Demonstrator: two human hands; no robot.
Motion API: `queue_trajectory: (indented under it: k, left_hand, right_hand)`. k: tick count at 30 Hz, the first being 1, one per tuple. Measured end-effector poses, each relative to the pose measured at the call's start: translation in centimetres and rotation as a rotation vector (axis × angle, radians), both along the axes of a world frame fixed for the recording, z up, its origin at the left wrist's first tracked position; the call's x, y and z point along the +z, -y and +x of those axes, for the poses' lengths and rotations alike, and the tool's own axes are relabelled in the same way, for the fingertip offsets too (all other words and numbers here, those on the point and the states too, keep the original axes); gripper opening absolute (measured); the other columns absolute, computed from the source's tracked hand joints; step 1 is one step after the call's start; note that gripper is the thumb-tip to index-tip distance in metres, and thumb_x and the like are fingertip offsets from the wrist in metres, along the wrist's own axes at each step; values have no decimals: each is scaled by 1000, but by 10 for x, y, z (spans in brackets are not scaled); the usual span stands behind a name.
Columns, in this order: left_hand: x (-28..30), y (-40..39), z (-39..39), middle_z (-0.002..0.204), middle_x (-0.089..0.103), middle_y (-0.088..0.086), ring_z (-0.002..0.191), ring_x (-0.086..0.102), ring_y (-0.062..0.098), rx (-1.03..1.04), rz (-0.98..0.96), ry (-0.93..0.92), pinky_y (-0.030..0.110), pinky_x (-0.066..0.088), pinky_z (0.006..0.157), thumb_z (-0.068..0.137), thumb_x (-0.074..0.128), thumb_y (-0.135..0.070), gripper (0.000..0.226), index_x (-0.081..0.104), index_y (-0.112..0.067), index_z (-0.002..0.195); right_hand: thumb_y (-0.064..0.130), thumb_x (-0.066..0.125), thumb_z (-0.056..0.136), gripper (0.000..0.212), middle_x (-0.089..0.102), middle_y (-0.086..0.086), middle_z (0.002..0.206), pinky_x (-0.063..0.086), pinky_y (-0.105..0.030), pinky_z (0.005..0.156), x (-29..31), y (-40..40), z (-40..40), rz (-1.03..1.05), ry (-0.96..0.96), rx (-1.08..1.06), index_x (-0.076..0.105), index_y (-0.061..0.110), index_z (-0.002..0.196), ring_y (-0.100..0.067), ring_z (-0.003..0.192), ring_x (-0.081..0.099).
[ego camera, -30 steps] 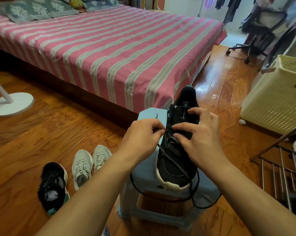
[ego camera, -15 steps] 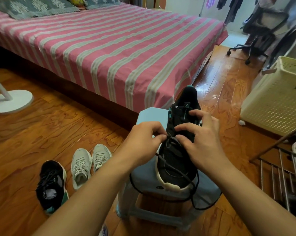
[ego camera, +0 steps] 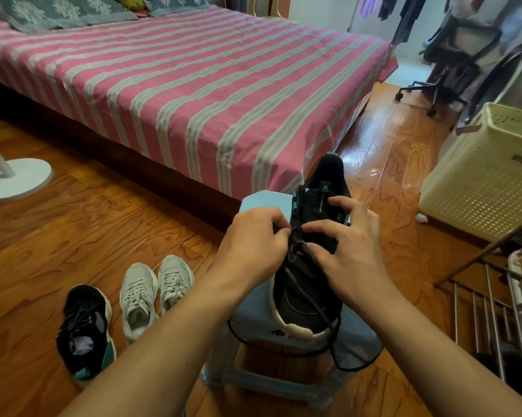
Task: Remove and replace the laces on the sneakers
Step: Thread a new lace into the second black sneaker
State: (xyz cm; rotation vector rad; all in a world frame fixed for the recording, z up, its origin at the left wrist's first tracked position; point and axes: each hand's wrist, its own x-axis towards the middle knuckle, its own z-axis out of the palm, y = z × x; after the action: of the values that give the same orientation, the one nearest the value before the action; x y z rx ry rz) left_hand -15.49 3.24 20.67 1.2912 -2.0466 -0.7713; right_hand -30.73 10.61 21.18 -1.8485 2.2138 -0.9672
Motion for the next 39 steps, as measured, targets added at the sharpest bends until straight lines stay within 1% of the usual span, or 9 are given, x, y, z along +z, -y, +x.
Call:
queue_trajectory:
  k: [4, 8, 11, 16, 22, 27, 34, 37, 39]
  left_hand:
    - [2, 0, 2, 90, 71, -8, 86, 64, 15, -44, -52, 34, 33, 53, 75, 93, 69, -22, 8, 76, -26, 89]
    - [4, -3, 1, 86, 61, -6, 82, 60, 21, -61, -232, 90, 36, 50, 66, 91, 69, -18, 8, 74, -22, 86]
    - [2, -2, 1, 85, 60, -7, 79, 59, 20, -64, -274, 107, 35, 49, 64, 91, 69, -19, 7, 71, -22, 85]
    - [-7, -1, -5, 86, 72, -9, 84, 64, 9, 28, 7, -76, 35, 55, 77, 92, 70, -22, 11, 72, -28, 82]
    - [-12, -1, -3, 86, 66, -5, 80, 63, 15, -97, -296, -74, 38, 54, 70, 88, 69, -16, 5, 73, -14, 86]
    - [-8, 1, -3, 84, 64, -9, 80, 60, 13, -84, -222, -54, 37, 52, 72, 89, 72, -14, 6, 72, -17, 84]
    - [5, 3, 5, 79, 38, -12, 60, 34, 17, -173, -544, 250, 30, 32, 49, 90, 70, -17, 10, 65, -22, 84]
    - [2, 8, 2, 80, 47, -11, 67, 49, 18, -153, -458, 232, 32, 38, 55, 93, 68, -23, 6, 69, -24, 87]
    - [-4, 13, 2, 82, 63, -13, 77, 61, 11, -135, -236, 26, 29, 48, 66, 91, 74, -21, 5, 74, -23, 86]
  right_hand:
    - [17, 77, 86, 21, 43, 3, 141, 11, 0, 98, -5, 1, -1, -70, 25, -11, 79, 30, 102, -11, 133, 23]
    - [14, 78, 84, 18, 50, 0, 132, 14, 1, 99, -10, 6, 2, -170, 61, -49, 81, 30, 92, -4, 121, 23]
    - [16, 80, 83, 15, 50, 3, 128, 18, -1, 98, -10, 9, 4, -175, 80, -77, 80, 30, 90, -5, 119, 24]
    - [21, 81, 81, 17, 49, 4, 129, 25, -18, 101, -9, 11, 7, -142, 72, -85, 80, 29, 97, -15, 126, 30]
    - [23, 82, 81, 16, 47, 6, 129, 25, -20, 101, -9, 10, 4, -118, 66, -89, 80, 28, 97, -12, 125, 28]
    - [22, 84, 79, 13, 49, 5, 127, 28, -22, 102, -9, 14, 5, -125, 73, -90, 81, 24, 91, -15, 125, 32]
    - [25, 86, 76, 17, 51, 2, 123, 30, -23, 98, -11, 14, 2, -177, 5, -37, 80, 30, 92, -17, 120, 36]
    - [23, 86, 75, 18, 52, 2, 122, 31, -23, 98, -13, 14, 3, -222, 35, -50, 81, 30, 91, -19, 119, 38]
    - [24, 86, 77, 18, 51, 3, 123, 31, -23, 99, -12, 15, 2, -214, 56, -53, 81, 31, 92, -17, 119, 36]
